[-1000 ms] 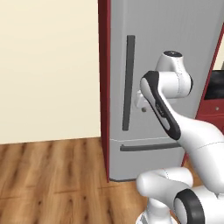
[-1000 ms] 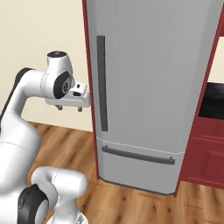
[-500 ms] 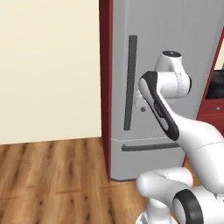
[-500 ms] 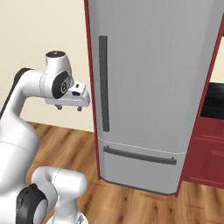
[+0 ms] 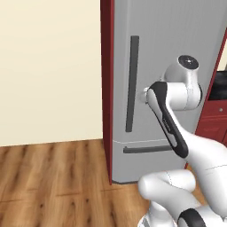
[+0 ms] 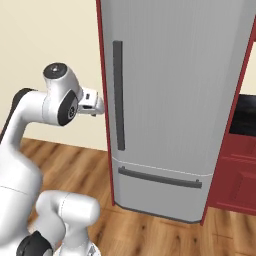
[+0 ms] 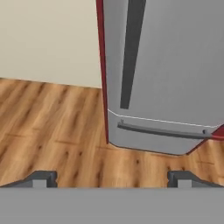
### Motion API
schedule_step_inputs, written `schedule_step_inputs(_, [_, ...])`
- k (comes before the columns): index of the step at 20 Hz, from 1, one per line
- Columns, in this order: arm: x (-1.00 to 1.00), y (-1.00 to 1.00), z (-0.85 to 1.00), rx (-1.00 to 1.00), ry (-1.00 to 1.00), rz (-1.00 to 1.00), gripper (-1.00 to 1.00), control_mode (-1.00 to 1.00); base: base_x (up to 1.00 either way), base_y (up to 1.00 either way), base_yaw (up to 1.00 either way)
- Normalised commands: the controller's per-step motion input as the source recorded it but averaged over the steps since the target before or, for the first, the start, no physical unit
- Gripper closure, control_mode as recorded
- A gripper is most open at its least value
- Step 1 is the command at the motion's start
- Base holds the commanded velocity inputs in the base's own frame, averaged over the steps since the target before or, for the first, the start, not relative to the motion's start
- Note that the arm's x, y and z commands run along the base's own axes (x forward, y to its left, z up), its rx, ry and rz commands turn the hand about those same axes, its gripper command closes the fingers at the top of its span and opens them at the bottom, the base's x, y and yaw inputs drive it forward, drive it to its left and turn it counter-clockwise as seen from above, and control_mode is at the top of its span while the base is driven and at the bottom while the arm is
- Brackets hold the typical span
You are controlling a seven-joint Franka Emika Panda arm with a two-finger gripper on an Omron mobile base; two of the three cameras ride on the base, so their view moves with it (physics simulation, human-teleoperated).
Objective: Retrieve the chicken drumstick from the fridge and place it on the saucepan with marinade on the stove.
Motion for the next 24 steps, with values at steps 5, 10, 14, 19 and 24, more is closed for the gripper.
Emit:
schedule_step_inputs(5, [0.22, -0.08, 0.08, 0.01, -0.25, 0.00, -1.00, -1.00, 0.00, 0.00, 0.00])
schedule_step_inputs(10, [0.45, 0.00, 0.00, 0.00, -0.07, 0.00, -1.00, -1.00, 0.00, 0.00, 0.00])
schedule_step_inputs(14, [0.47, 0.00, 0.00, 0.00, -0.06, 0.00, -1.00, -1.00, 0.00, 0.00, 0.00])
schedule_step_inputs(19, [0.51, -0.04, 0.00, 0.00, -0.02, 0.00, -1.00, -1.00, 0.00, 0.00, 0.00])
schedule_step_inputs(24, [0.56, -0.18, 0.00, 0.00, -0.01, 0.00, -1.00, -1.00, 0.00, 0.00, 0.00])
